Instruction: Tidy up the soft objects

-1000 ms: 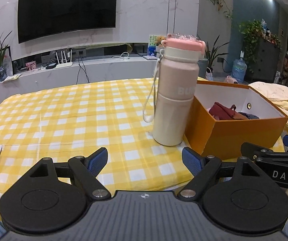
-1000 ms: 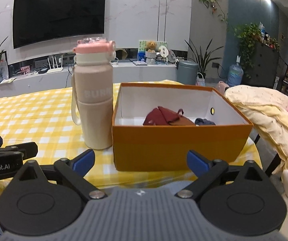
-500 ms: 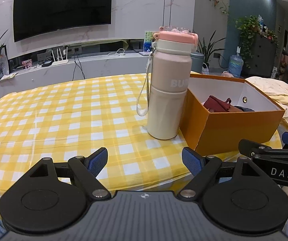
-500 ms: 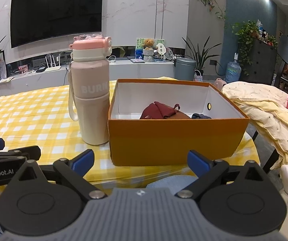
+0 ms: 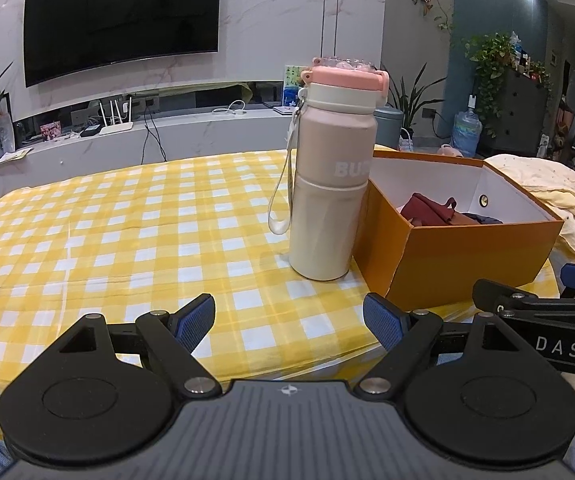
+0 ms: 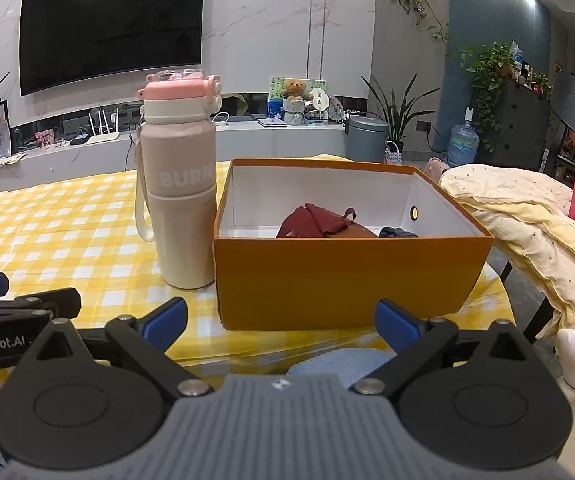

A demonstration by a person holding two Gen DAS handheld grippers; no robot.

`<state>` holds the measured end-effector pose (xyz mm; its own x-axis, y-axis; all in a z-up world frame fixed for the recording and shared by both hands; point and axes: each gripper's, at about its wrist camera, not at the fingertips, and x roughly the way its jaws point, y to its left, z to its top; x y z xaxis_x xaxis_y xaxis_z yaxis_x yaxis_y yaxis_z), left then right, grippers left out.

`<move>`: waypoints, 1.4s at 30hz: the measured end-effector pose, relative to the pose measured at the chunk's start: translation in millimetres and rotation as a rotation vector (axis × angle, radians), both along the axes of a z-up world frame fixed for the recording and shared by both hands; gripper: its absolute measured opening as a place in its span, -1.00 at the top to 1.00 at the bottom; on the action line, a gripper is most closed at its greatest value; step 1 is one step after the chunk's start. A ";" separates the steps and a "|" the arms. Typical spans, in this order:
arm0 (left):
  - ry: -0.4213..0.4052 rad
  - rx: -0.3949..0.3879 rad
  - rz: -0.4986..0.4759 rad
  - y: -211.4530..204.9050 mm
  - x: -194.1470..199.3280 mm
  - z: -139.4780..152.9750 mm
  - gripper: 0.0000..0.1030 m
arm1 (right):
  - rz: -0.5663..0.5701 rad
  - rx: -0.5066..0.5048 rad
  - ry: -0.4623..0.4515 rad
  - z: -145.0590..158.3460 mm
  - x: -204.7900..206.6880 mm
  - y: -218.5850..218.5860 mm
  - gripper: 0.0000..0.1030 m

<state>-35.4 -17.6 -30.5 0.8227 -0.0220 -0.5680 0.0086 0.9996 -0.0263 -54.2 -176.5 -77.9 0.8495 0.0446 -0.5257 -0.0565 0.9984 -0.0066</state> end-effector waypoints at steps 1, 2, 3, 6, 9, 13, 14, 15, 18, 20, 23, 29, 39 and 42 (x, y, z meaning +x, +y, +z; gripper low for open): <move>-0.001 0.000 0.000 -0.2 -0.2 0.1 -0.91 | 0.001 -0.001 -0.001 0.1 0.2 0.2 -0.91; -0.002 0.000 -0.001 -0.2 -0.5 0.1 -0.91 | 0.001 -0.001 -0.001 0.1 0.1 0.2 -0.91; -0.002 0.001 -0.001 -0.4 -0.7 0.1 -0.91 | 0.002 -0.001 -0.002 0.0 -0.1 0.1 -0.91; -0.004 0.001 -0.004 -0.7 -1.4 0.2 -0.91 | 0.001 -0.001 -0.002 0.0 -0.1 0.2 -0.91; -0.005 0.002 -0.005 -1.1 -1.7 0.3 -0.90 | 0.001 -0.001 -0.002 -0.1 -0.2 0.2 -0.91; -0.005 0.003 -0.005 -1.3 -1.8 0.3 -0.90 | 0.001 -0.002 -0.002 -0.1 -0.1 0.4 -0.91; -0.005 0.003 -0.005 -1.2 -1.8 0.3 -0.90 | 0.001 -0.001 -0.002 -0.1 -0.1 0.4 -0.91; -0.006 0.003 -0.005 -1.2 -1.8 0.3 -0.91 | 0.001 -0.001 -0.002 -0.1 -0.2 0.3 -0.91; -0.007 0.003 -0.005 -1.2 -1.8 0.6 -0.91 | 0.001 -0.001 -0.003 0.0 -0.6 0.1 -0.91; -0.008 0.004 -0.005 -1.2 -1.9 0.9 -0.90 | 0.001 -0.001 -0.004 0.1 -0.7 0.1 -0.91; -0.010 0.005 -0.006 -1.7 -2.6 1.5 -0.91 | 0.002 -0.001 -0.003 0.0 -0.7 0.0 -0.92; -0.012 0.005 -0.007 -1.5 -3.2 1.6 -0.91 | 0.001 -0.001 -0.004 -0.1 -0.7 -0.1 -0.92; -0.012 0.003 -0.007 -1.7 -3.6 1.8 -0.91 | 0.004 -0.001 0.003 -1.0 -2.7 -0.9 -0.93; -0.013 0.004 -0.007 -1.8 -3.7 1.8 -0.91 | 0.006 -0.002 0.003 -1.2 -3.1 -1.0 -0.93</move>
<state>-39.0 -19.4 -28.7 0.8297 -0.0259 -0.5577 0.0161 0.9996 -0.0225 -57.3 -177.5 -79.1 0.8479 0.0482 -0.5280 -0.0621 0.9980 -0.0085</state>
